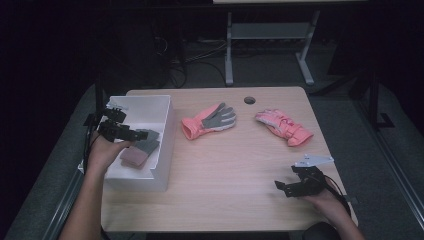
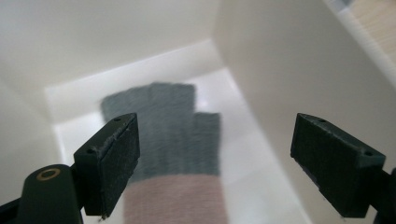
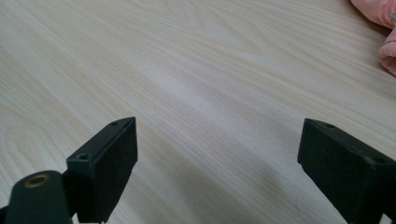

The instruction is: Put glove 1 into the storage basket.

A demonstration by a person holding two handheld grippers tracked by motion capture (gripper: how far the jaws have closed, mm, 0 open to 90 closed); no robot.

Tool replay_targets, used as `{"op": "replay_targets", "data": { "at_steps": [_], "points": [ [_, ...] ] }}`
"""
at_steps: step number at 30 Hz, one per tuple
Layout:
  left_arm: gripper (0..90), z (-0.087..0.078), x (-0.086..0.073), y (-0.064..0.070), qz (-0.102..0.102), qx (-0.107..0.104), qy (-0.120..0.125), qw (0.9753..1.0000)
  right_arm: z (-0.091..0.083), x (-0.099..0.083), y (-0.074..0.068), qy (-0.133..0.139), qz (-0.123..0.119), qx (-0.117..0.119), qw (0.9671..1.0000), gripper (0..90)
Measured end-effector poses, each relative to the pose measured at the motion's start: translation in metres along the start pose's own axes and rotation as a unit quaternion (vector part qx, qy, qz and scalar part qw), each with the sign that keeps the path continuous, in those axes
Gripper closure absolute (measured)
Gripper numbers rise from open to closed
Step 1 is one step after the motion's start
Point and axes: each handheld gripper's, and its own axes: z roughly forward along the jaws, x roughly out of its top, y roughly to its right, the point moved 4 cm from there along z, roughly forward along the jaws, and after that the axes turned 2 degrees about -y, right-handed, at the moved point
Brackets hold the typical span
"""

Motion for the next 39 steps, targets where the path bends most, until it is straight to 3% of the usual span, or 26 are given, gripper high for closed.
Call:
{"op": "replay_targets", "data": {
  "at_steps": [5, 6, 7, 9, 10, 11, 15, 16, 17, 24, 26, 30, 31, 32, 34, 36, 37, 38, 39],
  "points": [
    [15.3, -0.011, 0.006, 0.022, 0.02, -0.031, 0.021, 0.9991, 0.001, 0.0, -0.001, -0.001, -0.002, 0.0, 1.0, 11.7],
    [15.3, -0.012, 0.007, 0.032, 0.028, -0.045, 0.025, 0.9983, 0.001, -0.001, -0.001, -0.002, -0.002, 0.0, 1.0, 11.7],
    [15.3, -0.012, 0.007, 0.032, 0.028, -0.045, 0.025, 0.9983, 0.001, -0.001, -0.001, -0.002, -0.002, 0.0, 1.0, 11.7],
    [15.3, -0.012, 0.009, 0.044, 0.037, -0.058, 0.029, 0.9972, 0.001, -0.001, -0.001, -0.002, -0.002, 0.0, 1.0, 11.7],
    [15.3, -0.013, 0.01, 0.056, 0.049, -0.067, 0.03, 0.9961, 0.001, -0.001, -0.001, -0.002, -0.002, -0.001, 1.0, 11.7],
    [15.3, -0.013, 0.01, 0.056, 0.049, -0.067, 0.03, 0.9961, 0.001, -0.001, -0.001, -0.002, -0.002, -0.001, 1.0, 11.7],
    [15.4, -0.015, 0.014, 0.08, 0.066, -0.083, 0.037, 0.9936, 0.001, -0.002, -0.001, -0.004, 0.001, -0.002, 1.0, 11.7],
    [15.4, -0.016, 0.015, 0.092, 0.074, -0.091, 0.041, 0.9922, 0.0, -0.002, -0.001, -0.004, -0.001, -0.002, 1.0, 11.7],
    [15.4, -0.016, 0.015, 0.092, 0.074, -0.091, 0.041, 0.9922, 0.0, -0.002, -0.001, -0.004, -0.001, -0.002, 1.0, 11.7],
    [16.2, -0.008, 0.022, 0.136, 0.097, -0.114, 0.049, 0.9875, 0.0, -0.003, -0.001, -0.003, -0.002, -0.002, 1.0, 11.7],
    [16.3, -0.006, 0.023, 0.14, 0.101, -0.116, 0.048, 0.987, 0.0, -0.003, -0.001, -0.003, -0.002, -0.002, 1.0, 11.6],
    [25.6, 0.001, 0.028, 0.153, 0.115, -0.126, 0.056, 0.9837, -0.001, -0.004, -0.001, -0.005, -0.001, -0.002, 1.0, 11.7],
    [33.1, 0.004, 0.03, 0.156, 0.12, -0.131, 0.058, 0.9824, -0.001, -0.004, -0.001, -0.006, 0.0, -0.002, 1.0, 11.7],
    [41.6, 0.011, 0.034, 0.161, 0.117, -0.133, 0.055, 0.9827, -0.002, -0.004, -0.001, -0.005, -0.001, -0.001, 1.0, 11.8],
    [45.4, 0.015, 0.035, 0.164, 0.12, -0.137, 0.056, 0.9817, -0.002, -0.004, -0.001, -0.004, -0.001, -0.001, 1.0, 11.8],
    [59.7, 0.025, 0.039, 0.168, 0.122, -0.136, 0.053, 0.9818, -0.002, -0.004, -0.001, -0.006, -0.002, 0.0, 1.0, 11.8],
    [59.7, 0.03, 0.04, 0.17, 0.124, -0.134, 0.05, 0.9819, -0.002, -0.004, -0.001, -0.006, -0.002, 0.0, 1.0, 11.8],
    [69.1, 0.04, 0.043, 0.173, 0.123, -0.129, 0.042, 0.9831, -0.001, -0.004, -0.002, -0.005, -0.004, 0.002, 1.0, 11.8],
    [75.5, 0.04, 0.043, 0.173, 0.123, -0.129, 0.042, 0.9831, -0.001, -0.004, -0.002, -0.005, -0.004, 0.002, 1.0, 11.8]
  ]
}}
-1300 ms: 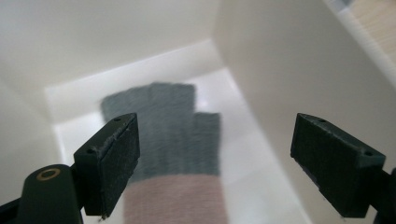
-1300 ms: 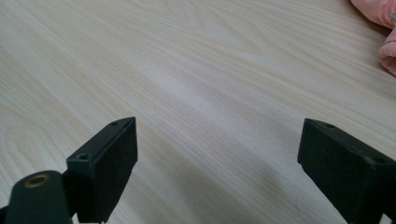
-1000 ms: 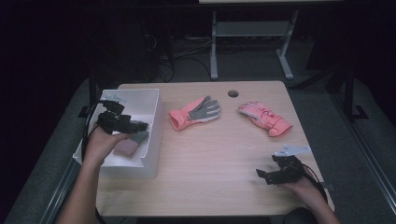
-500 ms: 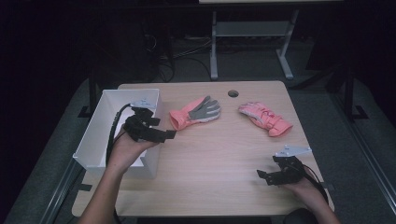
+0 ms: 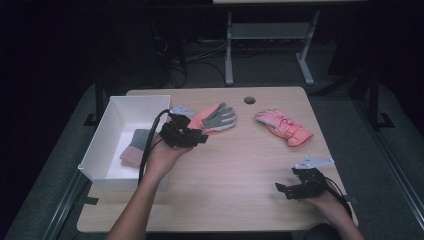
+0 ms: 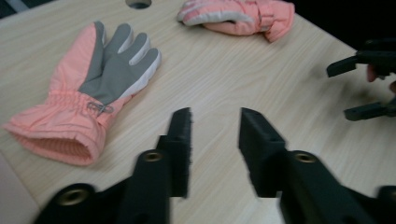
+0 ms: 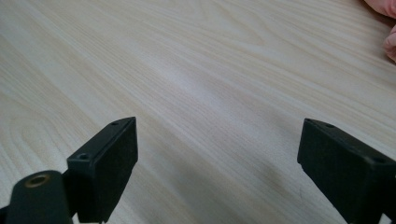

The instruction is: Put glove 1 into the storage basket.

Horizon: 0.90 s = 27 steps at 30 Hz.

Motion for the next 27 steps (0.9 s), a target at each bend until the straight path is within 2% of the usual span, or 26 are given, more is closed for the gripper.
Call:
{"op": "replay_targets", "data": {
  "at_steps": [1, 2, 3, 4, 9, 11, 14, 15, 17, 19, 20, 21, 24, 25, 27],
  "points": [
    [81.2, 0.01, 0.002, -0.002, -0.004, 0.004, -0.004, 1.0, 0.0, 0.001, -0.001, -0.001, 0.001, 0.001, 1.0, 11.9],
    [85.9, 0.01, 0.002, -0.002, -0.004, 0.004, -0.004, 1.0, 0.0, 0.001, -0.001, -0.001, 0.001, 0.001, 1.0, 11.9],
    [85.9, 0.015, 0.003, -0.004, -0.008, 0.003, -0.006, 0.9999, 0.0, 0.001, -0.002, -0.001, -0.002, 0.001, 1.0, 11.9],
    [89.6, 0.021, 0.003, -0.007, -0.009, 0.008, -0.008, 0.9999, 0.001, 0.002, -0.002, -0.001, -0.004, 0.003, 1.0, 11.9],
    [89.8, 0.047, 0.003, -0.024, -0.02, 0.033, -0.02, 0.9991, 0.005, 0.007, -0.006, -0.001, -0.01, 0.008, 0.9999, 12.0],
    [89.8, 0.06, 0.006, -0.035, -0.018, 0.048, -0.022, 0.9985, 0.007, 0.007, -0.008, -0.004, -0.017, 0.012, 0.9998, 12.0],
    [89.8, 0.069, 0.009, -0.041, -0.023, 0.047, -0.02, 0.9984, 0.007, 0.007, -0.009, -0.005, -0.018, 0.014, 0.9997, 12.0],
    [89.8, 0.078, 0.012, -0.049, -0.026, 0.06, -0.021, 0.9976, 0.008, 0.008, -0.009, -0.006, -0.016, 0.017, 0.9997, 12.0],
    [89.8, 0.081, 0.013, -0.053, -0.025, 0.064, -0.021, 0.9974, 0.008, 0.008, -0.009, -0.006, -0.017, 0.018, 0.9997, 12.0],
    [89.8, 0.091, 0.018, -0.065, -0.036, 0.07, -0.013, 0.9968, 0.008, 0.007, -0.009, -0.008, -0.016, 0.019, 0.9997, 12.0],
    [89.8, 0.091, 0.018, -0.065, -0.036, 0.07, -0.013, 0.9968, 0.008, 0.007, -0.009, -0.008, -0.016, 0.019, 0.9997, 12.0],
    [89.8, 0.097, 0.02, -0.071, -0.036, 0.081, -0.014, 0.996, 0.007, 0.006, -0.008, -0.004, -0.017, 0.019, 0.9997, 12.0],
    [89.8, 0.102, 0.022, -0.078, -0.039, 0.088, -0.009, 0.9953, 0.004, 0.004, -0.007, -0.004, -0.013, 0.018, 0.9998, 12.1],
    [89.8, 0.109, 0.022, -0.085, -0.041, 0.096, -0.013, 0.9945, 0.004, 0.004, -0.007, -0.003, -0.009, 0.018, 0.9998, 12.3],
    [89.8, 0.112, 0.022, -0.089, -0.046, 0.097, -0.016, 0.9941, 0.004, 0.004, -0.007, -0.004, -0.01, 0.017, 0.9998, 12.3]
  ]
}}
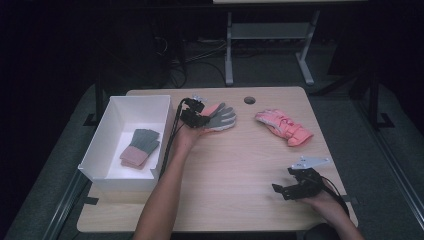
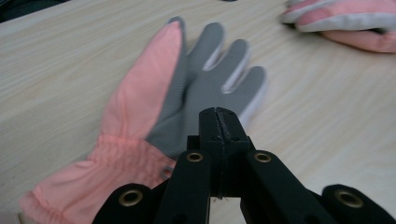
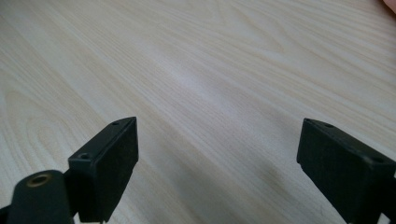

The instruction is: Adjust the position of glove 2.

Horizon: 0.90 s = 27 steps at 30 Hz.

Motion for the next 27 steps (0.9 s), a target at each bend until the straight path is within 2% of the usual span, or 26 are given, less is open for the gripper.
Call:
{"op": "replay_targets", "data": {
  "at_steps": [5, 6, 10, 15, 21, 27],
  "points": [
    [89.8, 0.018, 0.003, -0.011, -0.014, 0.005, -0.001, 0.9999, 0.0, -0.002, 0.001, -0.003, 0.0, 0.0, 1.0, 12.3],
    [89.8, 0.025, 0.001, -0.013, -0.017, 0.006, -0.01, 0.9998, 0.0, -0.003, 0.004, -0.001, 0.0, -0.001, 1.0, 12.3],
    [89.8, 0.034, -0.003, -0.014, -0.017, 0.009, -0.028, 0.9994, -0.001, -0.003, 0.004, 0.0, 0.007, -0.001, 1.0, 12.3],
    [89.9, 0.033, -0.005, -0.011, -0.016, 0.001, -0.038, 0.9991, 0.0, -0.004, 0.005, -0.003, 0.005, 0.001, 1.0, 12.3],
    [89.9, 0.026, -0.01, -0.001, -0.009, -0.016, -0.047, 0.9987, 0.0, -0.003, 0.004, -0.001, 0.005, 0.002, 1.0, 12.3],
    [89.9, 0.017, -0.021, 0.019, 0.0, -0.041, -0.056, 0.9976, 0.0, -0.003, 0.004, -0.001, 0.003, 0.001, 1.0, 12.3]
  ]
}}
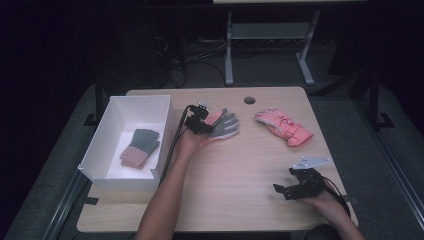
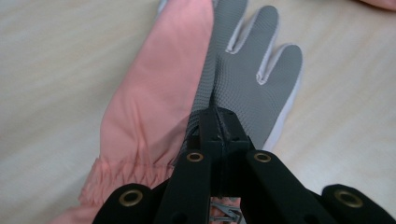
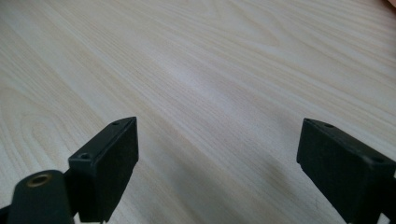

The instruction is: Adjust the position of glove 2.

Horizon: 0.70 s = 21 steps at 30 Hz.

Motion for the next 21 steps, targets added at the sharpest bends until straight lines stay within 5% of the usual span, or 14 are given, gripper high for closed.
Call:
{"op": "replay_targets", "data": {
  "at_steps": [21],
  "points": [
    [89.9, -0.028, -0.053, 0.072, 0.052, -0.078, -0.032, 0.9951, -0.002, 0.001, -0.002, 0.002, 0.001, -0.006, 1.0, 12.3]
  ]
}}
